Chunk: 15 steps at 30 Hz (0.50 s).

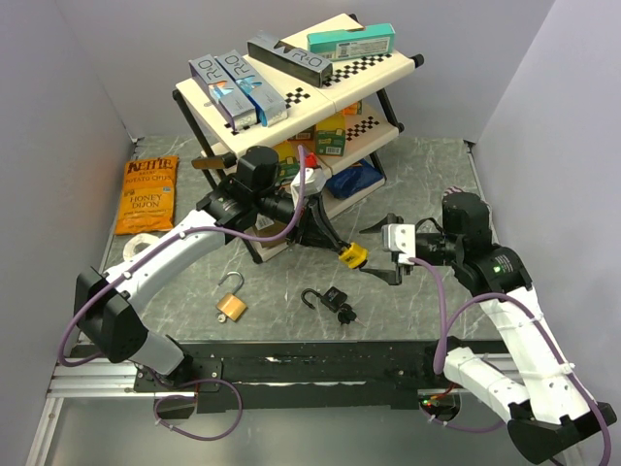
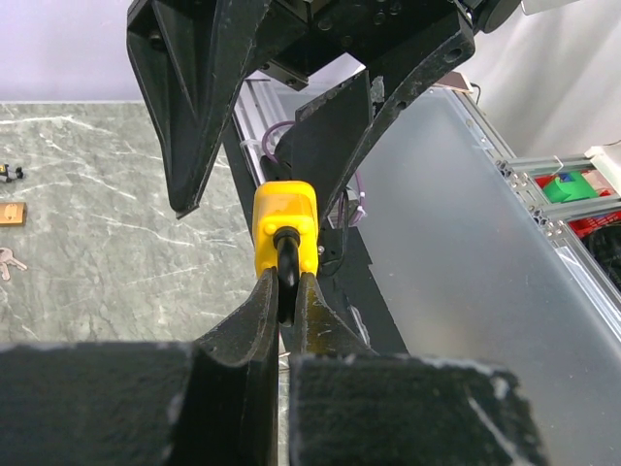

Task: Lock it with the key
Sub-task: Adjust the lock.

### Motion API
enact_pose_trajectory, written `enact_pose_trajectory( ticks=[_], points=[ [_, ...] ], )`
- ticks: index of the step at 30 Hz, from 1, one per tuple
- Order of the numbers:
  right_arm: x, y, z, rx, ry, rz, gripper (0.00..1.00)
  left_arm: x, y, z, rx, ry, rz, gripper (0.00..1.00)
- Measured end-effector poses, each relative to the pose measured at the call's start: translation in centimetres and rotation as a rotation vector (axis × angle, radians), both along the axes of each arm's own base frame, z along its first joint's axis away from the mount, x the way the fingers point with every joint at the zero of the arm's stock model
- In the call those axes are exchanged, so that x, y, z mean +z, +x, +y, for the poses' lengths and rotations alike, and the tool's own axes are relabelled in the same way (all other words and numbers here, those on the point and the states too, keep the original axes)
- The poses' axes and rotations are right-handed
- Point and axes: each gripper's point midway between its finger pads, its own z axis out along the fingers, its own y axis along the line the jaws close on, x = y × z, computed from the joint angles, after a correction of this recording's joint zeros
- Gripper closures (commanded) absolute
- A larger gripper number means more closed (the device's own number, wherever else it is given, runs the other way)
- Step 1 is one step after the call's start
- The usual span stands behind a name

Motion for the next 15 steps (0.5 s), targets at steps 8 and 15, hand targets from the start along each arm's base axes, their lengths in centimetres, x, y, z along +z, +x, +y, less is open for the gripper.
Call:
enact_pose_trajectory(
  ticks=[8, 15],
  points=[
    [-0.27, 0.10, 0.06, 0.013, -0.013, -0.031, 0.23, -0.12, 0.03, -0.02, 0.001, 0.000, -0.001, 0.99],
    [-0.44, 0.28, -0.07, 0.029, -0.035, -0.088, 0.21, -0.29, -0.05, 0.04, -0.001, 0.006, 0.003, 0.99]
  ],
)
